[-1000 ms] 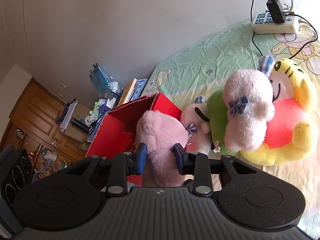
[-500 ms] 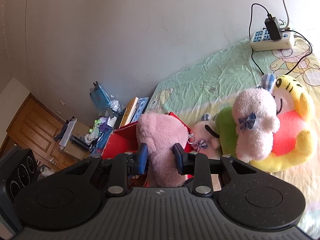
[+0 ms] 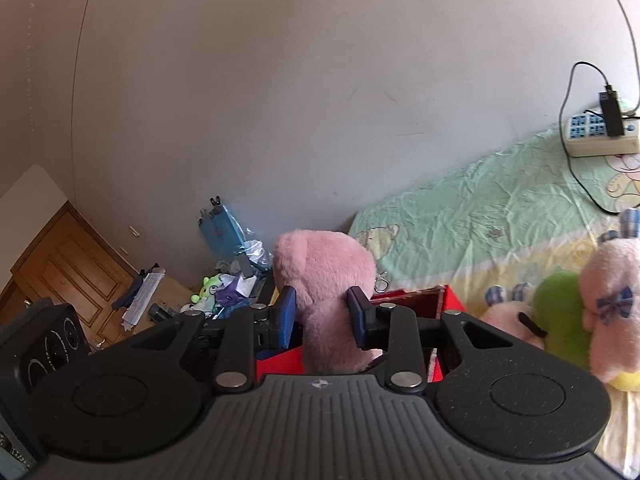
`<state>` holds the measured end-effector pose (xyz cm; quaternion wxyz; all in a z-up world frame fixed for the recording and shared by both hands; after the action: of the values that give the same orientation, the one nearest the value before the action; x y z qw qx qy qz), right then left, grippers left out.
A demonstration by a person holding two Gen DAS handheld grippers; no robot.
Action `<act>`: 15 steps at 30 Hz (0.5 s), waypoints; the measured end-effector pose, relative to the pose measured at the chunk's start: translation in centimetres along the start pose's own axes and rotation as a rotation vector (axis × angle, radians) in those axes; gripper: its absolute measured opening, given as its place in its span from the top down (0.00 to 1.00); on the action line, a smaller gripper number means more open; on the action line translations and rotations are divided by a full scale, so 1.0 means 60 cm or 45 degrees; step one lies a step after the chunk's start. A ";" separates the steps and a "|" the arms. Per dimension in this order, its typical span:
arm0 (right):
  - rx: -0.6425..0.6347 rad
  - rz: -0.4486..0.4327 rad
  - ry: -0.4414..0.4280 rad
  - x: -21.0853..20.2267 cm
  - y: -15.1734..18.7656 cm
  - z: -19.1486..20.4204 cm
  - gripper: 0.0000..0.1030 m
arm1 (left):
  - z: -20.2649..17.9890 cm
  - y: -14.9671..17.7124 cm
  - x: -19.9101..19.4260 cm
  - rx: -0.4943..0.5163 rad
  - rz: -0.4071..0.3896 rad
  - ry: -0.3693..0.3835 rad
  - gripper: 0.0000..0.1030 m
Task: Organize objects
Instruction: 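Carry the mauve teddy bear over the red box and lower it inside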
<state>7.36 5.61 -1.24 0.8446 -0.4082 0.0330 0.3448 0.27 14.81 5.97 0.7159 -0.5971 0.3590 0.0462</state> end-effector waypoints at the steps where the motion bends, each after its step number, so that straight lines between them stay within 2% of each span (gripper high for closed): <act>1: -0.004 0.005 -0.019 0.015 0.001 0.012 0.69 | 0.021 0.001 -0.009 -0.010 -0.013 -0.015 0.36; 6: 0.003 0.071 -0.099 0.103 0.022 0.056 0.68 | 0.110 0.027 -0.033 -0.042 -0.025 -0.112 0.36; 9: 0.057 0.136 -0.121 0.161 0.044 0.066 0.68 | 0.162 0.053 -0.033 -0.075 0.028 -0.168 0.36; 15: 0.266 0.282 -0.119 0.254 0.098 0.049 0.68 | 0.235 0.112 -0.009 -0.092 0.189 -0.252 0.36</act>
<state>14.73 18.70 -8.34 0.8399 -0.2955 0.0741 0.4493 3.02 29.44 1.16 0.7205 -0.5868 0.3279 0.1706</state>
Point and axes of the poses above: each gripper's, at about its wrist camera, not at the fingertips, and x roughly the way its jaws point, z to its left, y to its underside, the point moved 3 cm from there along x, roughly the way its jaws point, and after that the axes turned 1 degree about x, right-handed, at the moved point
